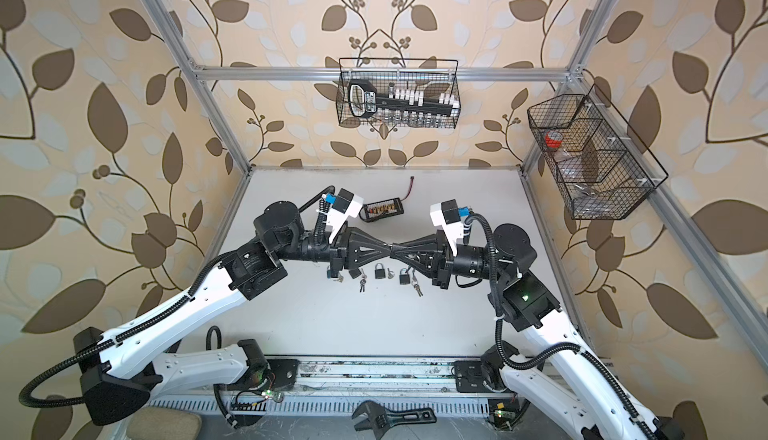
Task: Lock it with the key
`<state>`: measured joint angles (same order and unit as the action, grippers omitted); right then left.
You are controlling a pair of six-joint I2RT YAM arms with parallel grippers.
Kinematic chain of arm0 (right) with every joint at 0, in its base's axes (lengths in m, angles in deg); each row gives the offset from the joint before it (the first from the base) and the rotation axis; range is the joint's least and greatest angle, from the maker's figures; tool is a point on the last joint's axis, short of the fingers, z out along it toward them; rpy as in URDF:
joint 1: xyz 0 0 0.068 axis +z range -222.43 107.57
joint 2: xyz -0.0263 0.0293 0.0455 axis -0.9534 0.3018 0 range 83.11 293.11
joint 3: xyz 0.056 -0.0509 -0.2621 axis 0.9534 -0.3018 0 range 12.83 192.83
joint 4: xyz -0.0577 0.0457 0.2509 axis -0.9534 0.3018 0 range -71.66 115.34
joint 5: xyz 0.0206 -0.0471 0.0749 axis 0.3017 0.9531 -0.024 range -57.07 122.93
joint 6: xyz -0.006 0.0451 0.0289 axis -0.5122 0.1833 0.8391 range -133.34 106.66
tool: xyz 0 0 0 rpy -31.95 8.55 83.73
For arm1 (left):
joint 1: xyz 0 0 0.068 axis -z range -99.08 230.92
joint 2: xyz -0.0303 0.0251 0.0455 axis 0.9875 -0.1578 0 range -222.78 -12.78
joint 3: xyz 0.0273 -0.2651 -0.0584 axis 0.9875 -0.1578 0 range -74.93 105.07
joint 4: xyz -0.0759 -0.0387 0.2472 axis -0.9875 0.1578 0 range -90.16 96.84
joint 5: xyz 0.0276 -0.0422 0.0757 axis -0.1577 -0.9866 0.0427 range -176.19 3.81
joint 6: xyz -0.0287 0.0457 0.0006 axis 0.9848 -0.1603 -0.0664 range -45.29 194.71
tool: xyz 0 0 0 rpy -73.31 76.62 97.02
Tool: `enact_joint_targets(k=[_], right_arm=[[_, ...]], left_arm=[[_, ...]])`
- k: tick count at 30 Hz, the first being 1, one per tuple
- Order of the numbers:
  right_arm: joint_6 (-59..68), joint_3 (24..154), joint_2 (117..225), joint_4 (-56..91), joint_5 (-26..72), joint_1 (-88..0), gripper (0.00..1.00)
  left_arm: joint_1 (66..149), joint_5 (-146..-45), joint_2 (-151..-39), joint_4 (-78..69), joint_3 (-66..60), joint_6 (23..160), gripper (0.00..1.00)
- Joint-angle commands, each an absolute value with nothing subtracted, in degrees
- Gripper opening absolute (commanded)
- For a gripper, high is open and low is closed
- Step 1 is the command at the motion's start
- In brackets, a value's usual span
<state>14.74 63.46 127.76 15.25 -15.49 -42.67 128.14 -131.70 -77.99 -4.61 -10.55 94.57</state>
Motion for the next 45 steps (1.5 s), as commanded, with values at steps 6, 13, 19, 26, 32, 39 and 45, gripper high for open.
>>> enact_joint_targets(k=[6,13,19,26,32,39,45], right_arm=[[10.67,64.73,128.2,16.2,-13.14,-41.02,0.0],[6.43,64.68,126.21,21.32,-12.08,-41.11,0.0],[5.78,65.21,126.07,21.92,-13.03,-41.12,0.0],[5.93,65.83,126.2,22.2,-14.22,-41.06,0.0],[6.42,66.02,125.85,22.21,-14.3,-41.11,0.0],[6.61,66.04,125.94,22.29,-14.37,-41.13,0.0],[6.2,65.83,126.1,22.46,-14.04,-41.13,0.0]], left_arm=[[133.03,-129.42,-78.74,-8.1,-13.82,94.18,0.0],[129.62,-127.31,-72.18,-5.49,-14.9,93.59,0.0],[129.26,-125.65,-68.89,-1.73,-13.78,91.58,0.33],[129.17,-124.59,-67.81,0.54,-13.18,90.46,0.4],[129.22,-125.2,-68.91,0.03,-13.77,90.92,0.38],[129.18,-126.09,-70.17,-1.03,-13.59,91.29,0.17],[129.18,-126.13,-70.26,-0.85,-13.58,91.25,0.0]])
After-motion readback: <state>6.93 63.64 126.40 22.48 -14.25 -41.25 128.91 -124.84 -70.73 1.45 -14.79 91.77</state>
